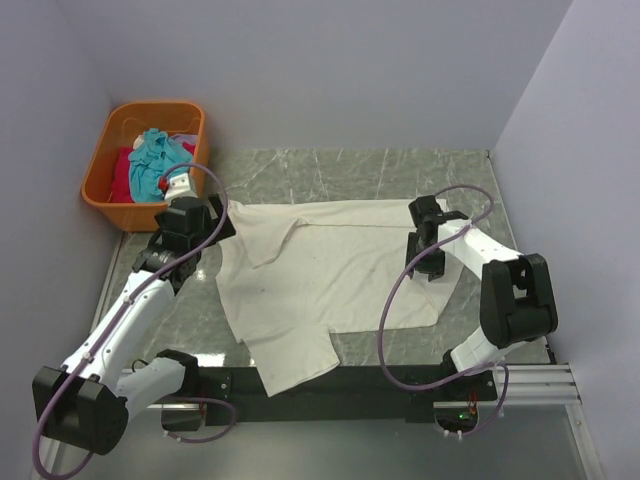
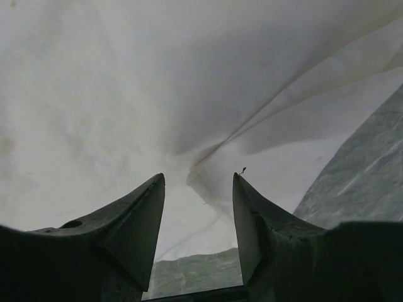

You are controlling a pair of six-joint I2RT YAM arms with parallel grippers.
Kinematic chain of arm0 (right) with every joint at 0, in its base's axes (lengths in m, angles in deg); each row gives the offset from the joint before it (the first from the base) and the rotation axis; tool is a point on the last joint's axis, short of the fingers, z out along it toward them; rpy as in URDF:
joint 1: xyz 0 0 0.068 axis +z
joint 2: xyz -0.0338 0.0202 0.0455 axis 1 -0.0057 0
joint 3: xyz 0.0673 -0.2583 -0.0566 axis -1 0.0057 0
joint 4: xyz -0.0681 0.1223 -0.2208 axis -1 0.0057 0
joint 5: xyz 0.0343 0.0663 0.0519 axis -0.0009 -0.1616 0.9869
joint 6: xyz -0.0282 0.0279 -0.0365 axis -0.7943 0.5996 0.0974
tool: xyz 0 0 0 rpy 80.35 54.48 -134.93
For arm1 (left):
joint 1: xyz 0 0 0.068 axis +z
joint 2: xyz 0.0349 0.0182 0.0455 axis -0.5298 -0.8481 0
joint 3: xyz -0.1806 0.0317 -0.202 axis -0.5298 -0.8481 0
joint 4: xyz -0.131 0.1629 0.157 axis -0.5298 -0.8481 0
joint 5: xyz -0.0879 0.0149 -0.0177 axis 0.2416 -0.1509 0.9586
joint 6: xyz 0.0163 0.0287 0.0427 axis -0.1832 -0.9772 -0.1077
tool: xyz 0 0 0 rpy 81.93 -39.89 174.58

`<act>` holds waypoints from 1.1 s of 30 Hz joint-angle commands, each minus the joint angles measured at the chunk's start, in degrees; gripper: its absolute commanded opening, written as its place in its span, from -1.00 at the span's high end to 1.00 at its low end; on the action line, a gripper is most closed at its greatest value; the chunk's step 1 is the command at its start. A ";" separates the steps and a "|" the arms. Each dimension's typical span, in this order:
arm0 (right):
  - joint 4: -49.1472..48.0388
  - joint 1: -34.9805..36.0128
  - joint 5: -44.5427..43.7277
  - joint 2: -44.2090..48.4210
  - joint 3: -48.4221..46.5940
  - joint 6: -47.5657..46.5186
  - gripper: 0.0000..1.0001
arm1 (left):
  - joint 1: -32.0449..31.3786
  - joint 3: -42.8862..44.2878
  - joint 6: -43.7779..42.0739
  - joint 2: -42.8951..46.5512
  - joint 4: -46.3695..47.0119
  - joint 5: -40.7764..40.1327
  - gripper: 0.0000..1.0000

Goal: Fold and stack the t-shirts
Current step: Fold the tshirt

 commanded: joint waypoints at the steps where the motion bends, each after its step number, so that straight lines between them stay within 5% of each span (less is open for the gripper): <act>1: 0.26 -0.06 -3.10 -0.42 0.98 0.66 -0.08 | -0.01 0.14 -1.53 1.87 1.70 -2.00 -0.96; 10: 0.79 0.03 -2.93 -2.88 1.60 0.31 0.27 | -0.01 -0.04 -1.70 3.28 1.53 -3.24 -0.95; 14: 0.53 -2.24 -4.07 -0.70 3.62 3.29 1.00 | 0.08 -0.21 -1.70 3.98 1.52 -3.85 -0.95; 22: -1.67 -18.68 -6.44 17.75 14.32 22.53 1.00 | 0.08 -0.30 -1.88 5.21 1.35 -4.55 -0.93; 26: -0.80 -23.34 -9.25 27.08 17.68 30.00 0.36 | 0.08 -0.39 -1.88 6.00 1.44 -4.73 -0.93; 33: 0.44 -27.92 -13.20 35.43 20.94 33.80 -0.11 | 0.08 -0.74 -1.79 5.57 1.52 -4.29 -0.94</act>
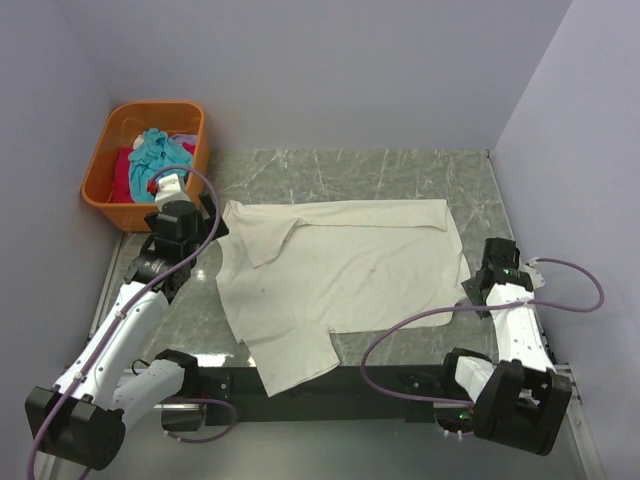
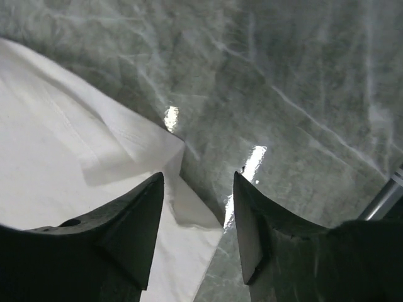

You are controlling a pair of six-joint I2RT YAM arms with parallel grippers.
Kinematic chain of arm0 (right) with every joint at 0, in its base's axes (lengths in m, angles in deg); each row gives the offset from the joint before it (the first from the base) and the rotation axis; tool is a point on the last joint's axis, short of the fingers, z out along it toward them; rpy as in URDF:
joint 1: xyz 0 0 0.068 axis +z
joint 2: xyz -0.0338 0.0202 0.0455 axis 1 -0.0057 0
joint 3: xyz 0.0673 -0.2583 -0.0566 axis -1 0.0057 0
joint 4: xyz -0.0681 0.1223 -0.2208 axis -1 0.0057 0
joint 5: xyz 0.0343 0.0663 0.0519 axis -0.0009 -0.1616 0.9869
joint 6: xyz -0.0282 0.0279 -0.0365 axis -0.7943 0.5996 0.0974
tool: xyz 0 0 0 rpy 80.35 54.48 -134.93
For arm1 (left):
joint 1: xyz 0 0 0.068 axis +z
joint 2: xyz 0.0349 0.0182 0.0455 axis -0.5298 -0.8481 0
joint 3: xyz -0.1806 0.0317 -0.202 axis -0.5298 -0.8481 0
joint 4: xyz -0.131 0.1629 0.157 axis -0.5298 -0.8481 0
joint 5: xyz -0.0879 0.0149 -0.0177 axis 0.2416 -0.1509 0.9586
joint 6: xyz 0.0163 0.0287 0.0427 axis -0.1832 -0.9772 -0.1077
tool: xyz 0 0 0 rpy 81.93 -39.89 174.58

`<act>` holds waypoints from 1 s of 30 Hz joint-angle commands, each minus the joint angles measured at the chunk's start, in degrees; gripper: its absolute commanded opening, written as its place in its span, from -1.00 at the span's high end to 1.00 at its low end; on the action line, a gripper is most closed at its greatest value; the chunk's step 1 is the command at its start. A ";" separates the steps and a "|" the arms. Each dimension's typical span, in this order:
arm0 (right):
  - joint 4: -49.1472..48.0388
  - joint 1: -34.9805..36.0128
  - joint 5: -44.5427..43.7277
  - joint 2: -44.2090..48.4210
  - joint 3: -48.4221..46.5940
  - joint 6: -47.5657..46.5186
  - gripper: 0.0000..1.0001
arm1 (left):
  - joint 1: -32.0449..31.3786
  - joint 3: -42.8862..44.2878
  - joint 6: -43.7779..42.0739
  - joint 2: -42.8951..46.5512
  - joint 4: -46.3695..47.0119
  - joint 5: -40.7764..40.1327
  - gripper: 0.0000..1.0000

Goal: Fold and stack the t-shirts
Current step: Fold the tshirt

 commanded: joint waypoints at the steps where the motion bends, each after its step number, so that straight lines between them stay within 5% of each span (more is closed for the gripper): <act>1: 0.11 -0.69 -5.06 4.39 -1.31 2.74 -0.13 | 0.08 -0.15 -0.83 0.36 1.39 -0.36 -0.94; 14: -6.57 2.64 13.47 -5.08 -7.30 -21.51 -0.11 | 0.35 -0.24 -0.74 -2.36 1.30 0.43 -0.93; 19: -5.34 14.59 11.38 -12.71 -11.68 -23.19 -0.11 | 0.43 -0.15 -0.83 -2.63 1.30 0.52 -0.93; 25: -6.66 17.15 14.63 -20.80 -13.54 -20.29 -0.11 | 0.43 -0.15 -0.83 -2.89 1.22 0.44 -0.93; 30: -6.57 16.19 9.20 -24.33 -11.96 -19.68 -0.11 | 0.43 -0.15 -0.92 -2.80 1.13 0.35 -0.93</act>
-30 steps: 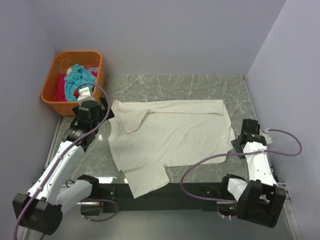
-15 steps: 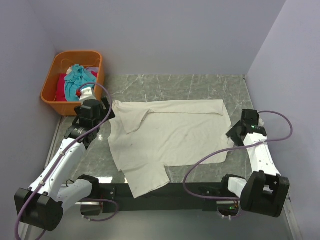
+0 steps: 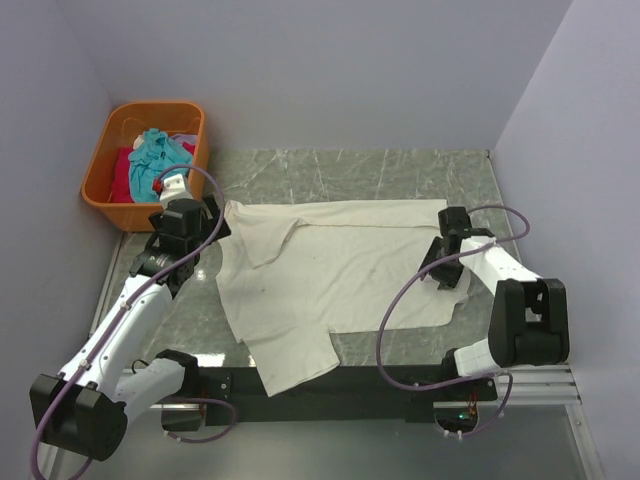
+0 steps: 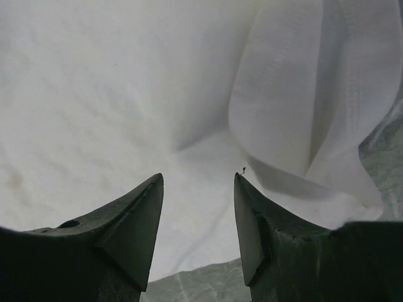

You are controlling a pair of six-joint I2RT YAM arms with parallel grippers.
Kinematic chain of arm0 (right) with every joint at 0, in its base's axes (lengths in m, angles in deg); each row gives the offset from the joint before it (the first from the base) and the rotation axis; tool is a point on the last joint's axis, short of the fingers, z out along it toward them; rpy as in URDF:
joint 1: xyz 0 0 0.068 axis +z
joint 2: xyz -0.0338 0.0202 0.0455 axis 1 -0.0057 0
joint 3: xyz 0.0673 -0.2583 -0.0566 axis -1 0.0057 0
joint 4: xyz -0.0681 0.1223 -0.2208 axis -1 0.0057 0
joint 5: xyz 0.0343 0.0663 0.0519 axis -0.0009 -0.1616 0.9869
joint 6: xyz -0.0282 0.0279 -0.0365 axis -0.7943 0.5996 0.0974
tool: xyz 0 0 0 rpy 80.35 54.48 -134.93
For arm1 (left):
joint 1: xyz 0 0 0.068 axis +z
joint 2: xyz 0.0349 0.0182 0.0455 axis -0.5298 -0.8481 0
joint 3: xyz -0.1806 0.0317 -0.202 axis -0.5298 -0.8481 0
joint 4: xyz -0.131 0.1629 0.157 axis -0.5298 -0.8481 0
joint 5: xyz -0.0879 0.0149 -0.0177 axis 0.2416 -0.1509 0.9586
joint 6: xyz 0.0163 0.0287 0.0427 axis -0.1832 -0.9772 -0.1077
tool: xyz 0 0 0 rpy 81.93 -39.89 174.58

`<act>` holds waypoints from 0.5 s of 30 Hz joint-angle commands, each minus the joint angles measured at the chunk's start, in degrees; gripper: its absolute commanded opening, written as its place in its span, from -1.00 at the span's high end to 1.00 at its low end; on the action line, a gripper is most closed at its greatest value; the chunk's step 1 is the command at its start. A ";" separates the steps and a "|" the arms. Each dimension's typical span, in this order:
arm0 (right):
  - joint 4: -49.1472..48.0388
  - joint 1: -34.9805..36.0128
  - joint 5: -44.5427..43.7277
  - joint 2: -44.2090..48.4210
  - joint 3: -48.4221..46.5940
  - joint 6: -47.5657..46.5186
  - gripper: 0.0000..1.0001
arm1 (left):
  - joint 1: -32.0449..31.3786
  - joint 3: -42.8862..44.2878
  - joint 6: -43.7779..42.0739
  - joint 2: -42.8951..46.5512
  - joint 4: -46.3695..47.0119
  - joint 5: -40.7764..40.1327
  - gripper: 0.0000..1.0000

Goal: Fold and stack the t-shirts
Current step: Fold the tshirt

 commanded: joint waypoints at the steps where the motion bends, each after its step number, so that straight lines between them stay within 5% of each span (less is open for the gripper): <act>1: -0.69 -0.90 -4.89 -0.47 0.22 1.26 -0.11 | 0.26 -0.08 -0.85 0.13 1.26 0.17 -0.93; 12: -0.69 -24.70 -10.36 11.39 8.74 7.59 -0.14 | 0.35 0.00 -0.85 0.30 1.09 0.52 -0.93; 15: 0.10 -24.55 -11.23 13.59 7.87 7.24 -0.14 | 0.35 -0.08 -0.85 0.30 1.08 0.52 -0.93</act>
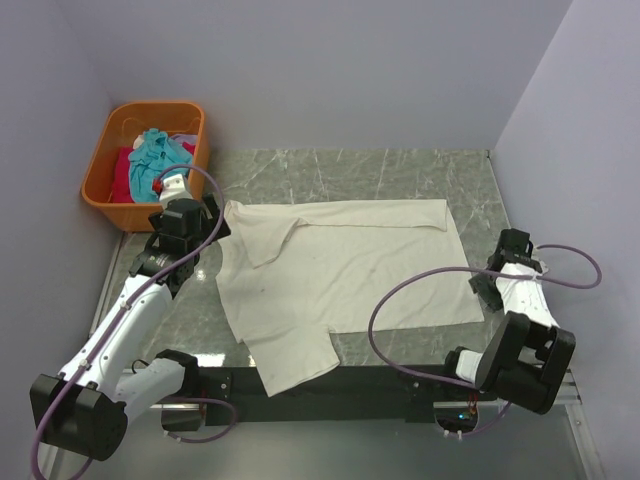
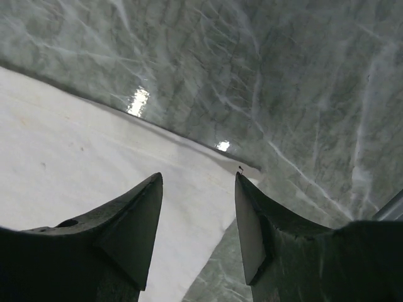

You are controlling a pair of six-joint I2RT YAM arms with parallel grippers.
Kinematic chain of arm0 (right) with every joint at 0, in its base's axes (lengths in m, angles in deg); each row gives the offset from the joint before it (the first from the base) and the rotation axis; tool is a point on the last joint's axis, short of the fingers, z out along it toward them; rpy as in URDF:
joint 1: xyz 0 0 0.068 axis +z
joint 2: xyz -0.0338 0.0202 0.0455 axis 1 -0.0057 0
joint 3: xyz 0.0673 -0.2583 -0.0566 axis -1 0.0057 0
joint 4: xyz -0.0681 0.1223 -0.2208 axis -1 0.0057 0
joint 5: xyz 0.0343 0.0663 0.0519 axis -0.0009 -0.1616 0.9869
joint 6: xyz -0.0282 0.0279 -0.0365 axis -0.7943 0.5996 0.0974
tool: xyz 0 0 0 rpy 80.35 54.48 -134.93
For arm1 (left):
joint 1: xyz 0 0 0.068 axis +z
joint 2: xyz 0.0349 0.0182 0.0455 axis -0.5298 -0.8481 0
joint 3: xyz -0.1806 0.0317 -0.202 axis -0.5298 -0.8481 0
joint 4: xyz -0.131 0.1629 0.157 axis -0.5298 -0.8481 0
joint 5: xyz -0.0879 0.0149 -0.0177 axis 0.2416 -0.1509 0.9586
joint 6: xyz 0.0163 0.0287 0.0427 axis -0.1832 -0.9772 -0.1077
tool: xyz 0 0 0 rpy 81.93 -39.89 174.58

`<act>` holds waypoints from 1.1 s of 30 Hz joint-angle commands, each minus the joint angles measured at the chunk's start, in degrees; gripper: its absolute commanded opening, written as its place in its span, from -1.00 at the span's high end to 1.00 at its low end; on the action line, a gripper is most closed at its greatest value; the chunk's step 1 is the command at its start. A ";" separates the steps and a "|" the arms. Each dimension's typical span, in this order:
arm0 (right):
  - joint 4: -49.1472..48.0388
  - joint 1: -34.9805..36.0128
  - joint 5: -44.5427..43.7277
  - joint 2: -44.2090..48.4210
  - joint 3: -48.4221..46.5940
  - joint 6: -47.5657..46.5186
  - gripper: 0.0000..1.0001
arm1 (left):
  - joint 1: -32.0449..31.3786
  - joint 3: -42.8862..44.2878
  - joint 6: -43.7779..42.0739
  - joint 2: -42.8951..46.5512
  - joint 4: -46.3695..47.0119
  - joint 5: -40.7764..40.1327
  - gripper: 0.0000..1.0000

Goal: Fold and stack the t-shirts
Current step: Fold the tshirt

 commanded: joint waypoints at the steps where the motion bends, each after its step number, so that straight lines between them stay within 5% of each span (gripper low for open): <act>1: -0.25 0.02 -1.57 4.08 -0.37 1.03 -0.14 | 0.28 0.00 -0.85 0.22 1.17 0.57 -0.93; 6: -5.50 0.98 6.84 9.81 -2.47 -2.92 -0.14 | 0.37 0.09 -0.59 -0.75 1.17 1.79 -0.93; 12: -14.29 6.25 22.68 6.48 -7.57 -3.63 -0.13 | 0.28 0.09 0.82 -3.47 1.96 5.92 -0.93; 25: -36.89 8.10 34.46 -19.71 -13.46 7.88 -0.06 | 4.59 2.20 12.06 -19.54 5.39 19.81 -0.90; 33: -42.61 8.98 36.84 -29.29 -18.04 11.05 -0.05 | 4.68 5.36 16.11 -29.04 7.33 24.20 -0.67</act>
